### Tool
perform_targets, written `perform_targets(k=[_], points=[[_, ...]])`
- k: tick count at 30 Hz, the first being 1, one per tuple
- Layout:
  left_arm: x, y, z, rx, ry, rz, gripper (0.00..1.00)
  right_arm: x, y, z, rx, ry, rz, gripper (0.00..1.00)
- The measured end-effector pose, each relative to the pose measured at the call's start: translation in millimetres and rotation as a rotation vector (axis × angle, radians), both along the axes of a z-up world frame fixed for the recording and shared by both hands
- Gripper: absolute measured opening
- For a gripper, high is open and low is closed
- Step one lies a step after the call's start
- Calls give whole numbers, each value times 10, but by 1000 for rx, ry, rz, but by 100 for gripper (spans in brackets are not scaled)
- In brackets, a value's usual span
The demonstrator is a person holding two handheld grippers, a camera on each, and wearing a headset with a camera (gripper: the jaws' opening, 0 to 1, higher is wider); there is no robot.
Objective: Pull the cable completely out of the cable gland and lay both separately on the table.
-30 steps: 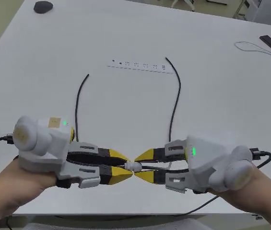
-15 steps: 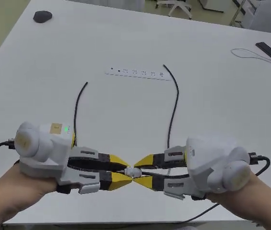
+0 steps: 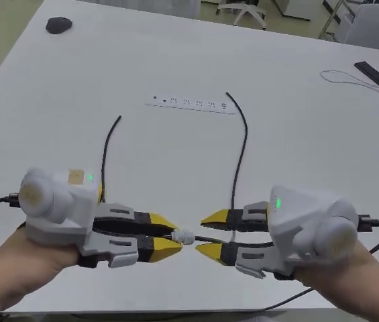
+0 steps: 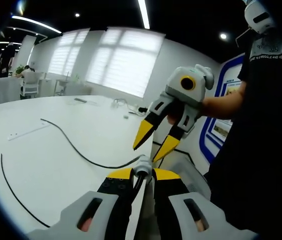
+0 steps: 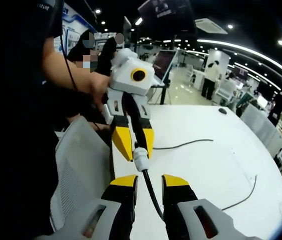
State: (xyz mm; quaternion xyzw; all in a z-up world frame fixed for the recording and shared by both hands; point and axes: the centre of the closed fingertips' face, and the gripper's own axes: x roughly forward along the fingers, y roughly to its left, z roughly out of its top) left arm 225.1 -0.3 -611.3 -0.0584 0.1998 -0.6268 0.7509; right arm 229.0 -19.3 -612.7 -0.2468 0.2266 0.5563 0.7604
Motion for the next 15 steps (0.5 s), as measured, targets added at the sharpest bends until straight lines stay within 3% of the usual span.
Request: perform_targets(k=[5, 8, 12, 15], points=[[30, -12, 52, -3, -7, 13, 15, 12, -19, -48, -3, -27, -68, 15], [42, -18, 80, -1, -16, 14, 15, 40, -7, -11, -2, -70, -105, 13], [61, -25, 106, -3, -20, 16, 15, 77, 28, 29, -18, -133, -116, 10], [81, -28, 102, -4, -20, 20, 15, 92, 40, 45, -16, -138, -120, 8]])
